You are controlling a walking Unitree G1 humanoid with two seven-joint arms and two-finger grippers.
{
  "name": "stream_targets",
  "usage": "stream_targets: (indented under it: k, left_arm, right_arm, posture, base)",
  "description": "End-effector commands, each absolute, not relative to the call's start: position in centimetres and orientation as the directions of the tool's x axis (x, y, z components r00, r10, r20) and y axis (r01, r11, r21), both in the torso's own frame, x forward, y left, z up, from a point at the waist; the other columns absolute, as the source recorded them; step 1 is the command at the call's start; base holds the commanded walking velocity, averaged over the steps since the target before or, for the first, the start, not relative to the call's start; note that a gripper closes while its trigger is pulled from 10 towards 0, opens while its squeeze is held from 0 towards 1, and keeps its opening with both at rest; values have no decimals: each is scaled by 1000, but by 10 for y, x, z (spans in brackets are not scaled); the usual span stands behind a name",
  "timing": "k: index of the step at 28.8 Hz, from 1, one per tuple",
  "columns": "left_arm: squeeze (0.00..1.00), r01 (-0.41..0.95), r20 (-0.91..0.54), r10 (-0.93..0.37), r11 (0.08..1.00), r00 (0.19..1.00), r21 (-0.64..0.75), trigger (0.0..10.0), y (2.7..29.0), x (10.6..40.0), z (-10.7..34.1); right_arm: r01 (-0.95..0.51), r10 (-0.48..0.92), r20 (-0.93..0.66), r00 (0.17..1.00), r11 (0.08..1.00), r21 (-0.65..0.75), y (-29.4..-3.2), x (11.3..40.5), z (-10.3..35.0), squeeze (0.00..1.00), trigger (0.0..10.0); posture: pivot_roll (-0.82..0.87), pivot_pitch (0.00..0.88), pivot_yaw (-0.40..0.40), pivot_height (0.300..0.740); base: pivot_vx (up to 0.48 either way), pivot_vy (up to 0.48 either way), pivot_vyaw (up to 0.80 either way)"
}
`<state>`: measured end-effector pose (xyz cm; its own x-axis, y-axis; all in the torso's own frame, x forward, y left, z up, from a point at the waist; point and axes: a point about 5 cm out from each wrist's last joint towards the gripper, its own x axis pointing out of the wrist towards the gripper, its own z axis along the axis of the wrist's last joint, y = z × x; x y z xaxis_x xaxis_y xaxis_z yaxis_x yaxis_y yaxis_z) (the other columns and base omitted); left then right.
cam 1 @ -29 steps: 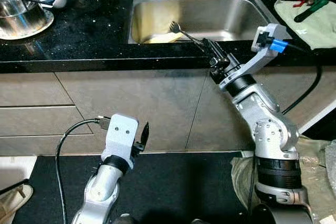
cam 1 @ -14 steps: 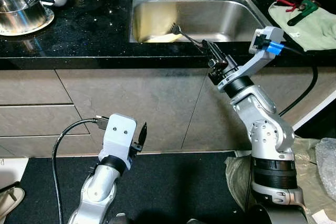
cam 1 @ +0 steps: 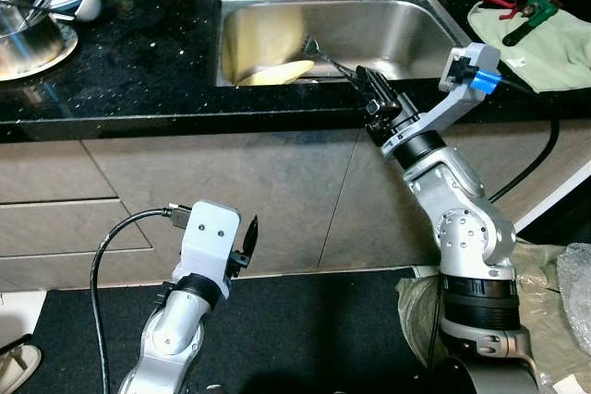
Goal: Kitchen organization
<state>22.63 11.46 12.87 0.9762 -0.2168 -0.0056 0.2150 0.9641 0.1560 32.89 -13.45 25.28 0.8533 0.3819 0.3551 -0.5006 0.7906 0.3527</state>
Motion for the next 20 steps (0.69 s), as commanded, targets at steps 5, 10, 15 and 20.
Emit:
stream_targets:
  k: [5,10,15,20]
  left_arm:
    - [0,224,-19,-224,961,974,162,10000,115,225,125]
    - [0,224,-19,-224,961,974,162,10000,115,225,126]
    - [0,225,-18,-225,961,974,162,10000,115,225,126]
    - [0,224,-18,-224,961,974,162,10000,115,225,126]
  right_arm:
    - [-504,374,375,848,787,355,-132,330,256,0,10000]
    - [-505,378,372,847,790,347,-130,330,255,0,10000]
    - [-505,388,361,848,798,329,-126,331,253,0,10000]
    - [-503,394,350,850,805,315,-124,331,249,0,10000]
  posture:
    - [66,79,-54,740]
    - [65,80,-52,740]
    - [66,80,-54,740]
    - [67,82,-56,740]
  base:
    - [319,0,0]
    - [320,0,0]
    - [322,0,0]
    - [319,0,0]
